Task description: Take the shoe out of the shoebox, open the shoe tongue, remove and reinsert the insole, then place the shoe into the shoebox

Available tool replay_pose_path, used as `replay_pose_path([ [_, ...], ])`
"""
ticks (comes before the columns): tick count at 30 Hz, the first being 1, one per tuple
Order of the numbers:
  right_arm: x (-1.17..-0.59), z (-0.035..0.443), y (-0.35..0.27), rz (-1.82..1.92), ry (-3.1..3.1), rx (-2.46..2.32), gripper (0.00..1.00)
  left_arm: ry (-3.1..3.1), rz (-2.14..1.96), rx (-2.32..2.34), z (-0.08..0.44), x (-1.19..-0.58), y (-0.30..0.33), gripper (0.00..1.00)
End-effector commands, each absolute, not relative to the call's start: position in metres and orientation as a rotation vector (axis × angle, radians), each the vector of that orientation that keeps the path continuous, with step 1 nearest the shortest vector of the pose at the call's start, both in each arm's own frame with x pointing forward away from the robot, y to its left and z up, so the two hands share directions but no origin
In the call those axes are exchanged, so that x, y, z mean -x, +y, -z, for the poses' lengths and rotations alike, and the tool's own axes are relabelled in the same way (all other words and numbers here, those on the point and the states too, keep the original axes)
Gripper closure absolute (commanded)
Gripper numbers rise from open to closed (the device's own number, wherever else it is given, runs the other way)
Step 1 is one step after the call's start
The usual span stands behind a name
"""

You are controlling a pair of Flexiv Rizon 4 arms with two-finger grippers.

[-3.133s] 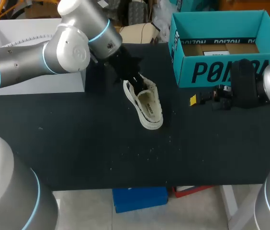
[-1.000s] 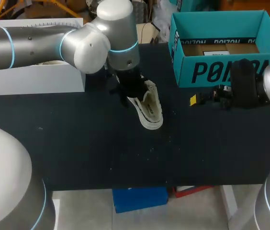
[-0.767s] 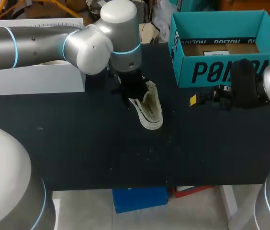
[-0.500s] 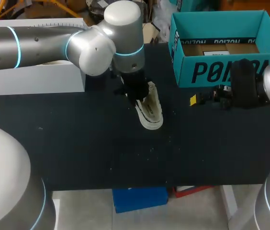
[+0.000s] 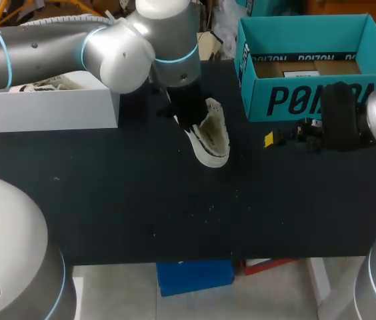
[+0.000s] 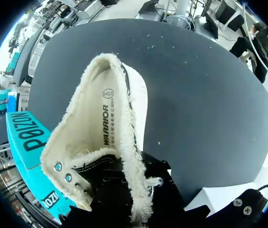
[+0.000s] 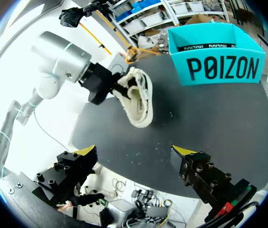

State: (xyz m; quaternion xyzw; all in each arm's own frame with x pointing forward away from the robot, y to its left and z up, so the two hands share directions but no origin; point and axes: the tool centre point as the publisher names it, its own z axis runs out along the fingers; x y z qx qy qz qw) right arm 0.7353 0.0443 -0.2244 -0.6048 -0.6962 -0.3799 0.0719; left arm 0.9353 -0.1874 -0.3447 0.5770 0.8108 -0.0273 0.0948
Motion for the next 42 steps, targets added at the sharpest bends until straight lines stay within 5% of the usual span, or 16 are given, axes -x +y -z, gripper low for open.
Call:
replay_pose_path([
  [1, -0.735, 0.225, 0.045, 1.145, -2.091, 1.817, 0.00, 2.361, 0.017, -1.676, 0.266, -0.924, -0.172, 1.00],
  [9, -0.735, 0.225, 0.045, 1.145, -2.091, 1.817, 0.00, 2.307, 0.010, -1.617, 0.211, -0.932, -0.166, 1.00],
  [28, -0.735, 0.225, 0.045, 1.145, -2.091, 1.817, 0.00, 2.307, 0.010, -1.617, 0.211, -0.932, -0.166, 1.00],
  [42, -0.735, 0.225, 0.045, 1.145, -2.091, 1.817, 0.00, 2.782, 0.356, -0.523, 0.164, -1.006, -0.145, 1.00],
])
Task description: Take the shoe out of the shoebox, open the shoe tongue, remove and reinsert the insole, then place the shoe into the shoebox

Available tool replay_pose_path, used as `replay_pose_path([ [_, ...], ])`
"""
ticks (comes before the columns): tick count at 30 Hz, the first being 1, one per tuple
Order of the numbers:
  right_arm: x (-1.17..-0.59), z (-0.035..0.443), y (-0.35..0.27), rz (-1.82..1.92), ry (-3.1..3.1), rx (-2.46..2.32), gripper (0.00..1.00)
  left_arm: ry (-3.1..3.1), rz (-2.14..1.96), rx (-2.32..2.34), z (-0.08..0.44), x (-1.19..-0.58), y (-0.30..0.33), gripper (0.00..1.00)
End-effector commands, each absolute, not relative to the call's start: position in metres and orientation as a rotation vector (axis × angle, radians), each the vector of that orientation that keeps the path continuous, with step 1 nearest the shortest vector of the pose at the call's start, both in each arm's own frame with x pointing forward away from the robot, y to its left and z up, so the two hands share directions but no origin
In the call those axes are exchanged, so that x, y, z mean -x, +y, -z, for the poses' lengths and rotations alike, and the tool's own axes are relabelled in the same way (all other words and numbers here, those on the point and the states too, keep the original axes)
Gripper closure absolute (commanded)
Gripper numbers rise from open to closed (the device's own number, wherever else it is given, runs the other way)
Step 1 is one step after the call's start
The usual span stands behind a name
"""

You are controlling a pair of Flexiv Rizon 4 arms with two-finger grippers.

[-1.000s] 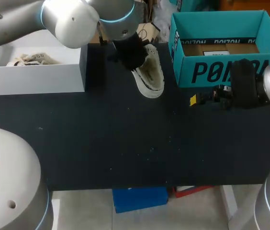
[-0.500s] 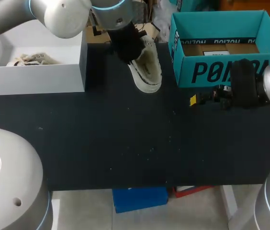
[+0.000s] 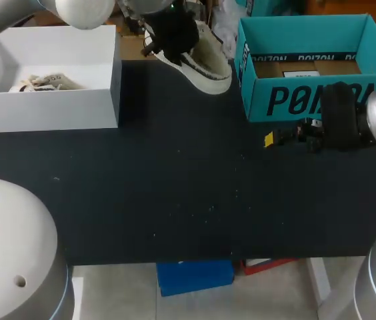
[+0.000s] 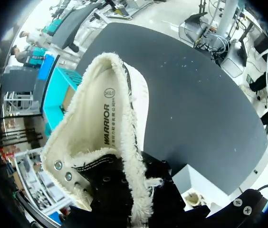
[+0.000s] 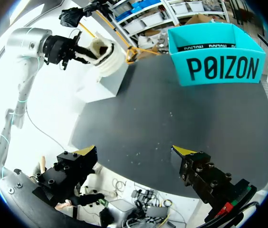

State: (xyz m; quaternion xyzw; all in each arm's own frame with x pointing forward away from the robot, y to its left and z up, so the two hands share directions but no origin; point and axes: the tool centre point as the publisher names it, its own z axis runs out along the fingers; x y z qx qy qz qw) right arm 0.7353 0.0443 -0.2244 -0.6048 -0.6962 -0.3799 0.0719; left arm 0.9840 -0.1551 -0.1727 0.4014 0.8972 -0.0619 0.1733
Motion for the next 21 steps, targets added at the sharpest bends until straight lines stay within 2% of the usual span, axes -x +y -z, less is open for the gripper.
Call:
replay_pose_path([
  [1, -0.735, 0.225, 0.045, 1.145, -2.091, 1.817, 0.00, 2.803, 0.375, -0.435, 0.164, -1.013, -0.141, 1.00],
  [12, -0.735, 0.225, 0.045, 1.145, -2.091, 1.817, 0.00, 2.795, 0.372, 0.104, 0.174, -1.072, -0.064, 1.00],
  [21, -0.735, 0.225, 0.045, 1.145, -2.091, 1.817, 0.00, 2.783, 0.280, 0.221, 0.186, -1.088, -0.015, 1.00],
])
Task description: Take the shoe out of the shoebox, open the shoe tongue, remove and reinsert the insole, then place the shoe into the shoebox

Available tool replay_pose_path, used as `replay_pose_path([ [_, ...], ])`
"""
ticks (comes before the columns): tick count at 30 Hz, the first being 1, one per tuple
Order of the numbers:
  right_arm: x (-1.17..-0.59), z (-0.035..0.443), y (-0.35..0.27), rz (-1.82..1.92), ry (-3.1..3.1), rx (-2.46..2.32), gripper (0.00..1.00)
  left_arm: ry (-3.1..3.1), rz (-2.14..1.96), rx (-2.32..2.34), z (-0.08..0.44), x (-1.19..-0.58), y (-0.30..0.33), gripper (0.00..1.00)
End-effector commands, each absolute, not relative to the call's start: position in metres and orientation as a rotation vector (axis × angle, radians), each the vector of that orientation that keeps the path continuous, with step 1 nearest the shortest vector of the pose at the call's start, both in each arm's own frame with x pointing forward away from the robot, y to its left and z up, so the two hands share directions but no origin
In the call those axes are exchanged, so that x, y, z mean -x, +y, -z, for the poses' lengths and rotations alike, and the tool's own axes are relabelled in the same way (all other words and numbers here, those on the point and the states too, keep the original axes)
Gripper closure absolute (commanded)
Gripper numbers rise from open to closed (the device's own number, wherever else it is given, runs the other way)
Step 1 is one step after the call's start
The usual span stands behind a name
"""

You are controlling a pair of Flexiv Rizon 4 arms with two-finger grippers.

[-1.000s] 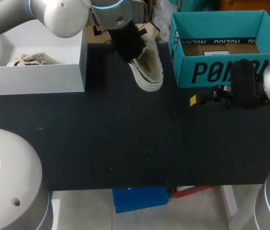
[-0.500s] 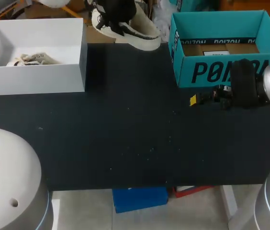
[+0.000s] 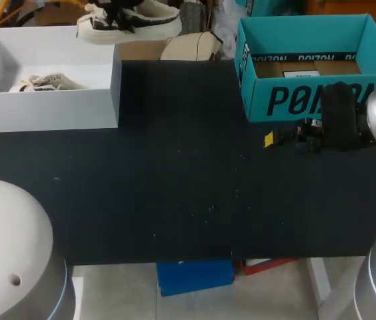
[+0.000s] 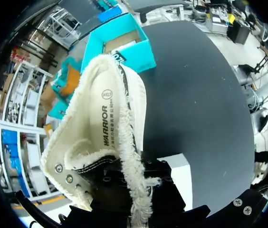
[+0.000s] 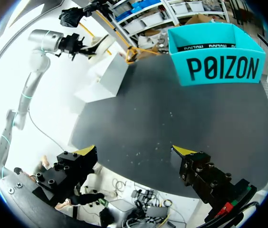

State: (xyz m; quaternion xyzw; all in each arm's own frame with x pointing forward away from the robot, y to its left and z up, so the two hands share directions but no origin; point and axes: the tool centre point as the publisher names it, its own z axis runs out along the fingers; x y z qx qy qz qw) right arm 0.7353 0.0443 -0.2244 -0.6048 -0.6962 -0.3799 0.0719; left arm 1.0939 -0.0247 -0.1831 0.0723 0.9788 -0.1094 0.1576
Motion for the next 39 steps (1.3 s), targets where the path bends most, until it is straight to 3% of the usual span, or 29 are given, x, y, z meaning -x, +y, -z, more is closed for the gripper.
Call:
replay_pose_path([
  [1, -0.735, 0.225, 0.045, 1.145, -2.091, 1.817, 0.00, 2.778, 0.254, 0.212, 0.187, -1.087, -0.013, 1.00],
  [25, -0.735, 0.225, 0.045, 1.145, -2.091, 1.817, 0.00, 2.794, 0.114, 0.148, 0.209, -1.085, 0.067, 1.00],
  [39, -0.735, 0.225, 0.045, 1.145, -2.091, 1.817, 0.00, 2.794, 0.114, 0.148, 0.209, -1.085, 0.067, 1.00],
])
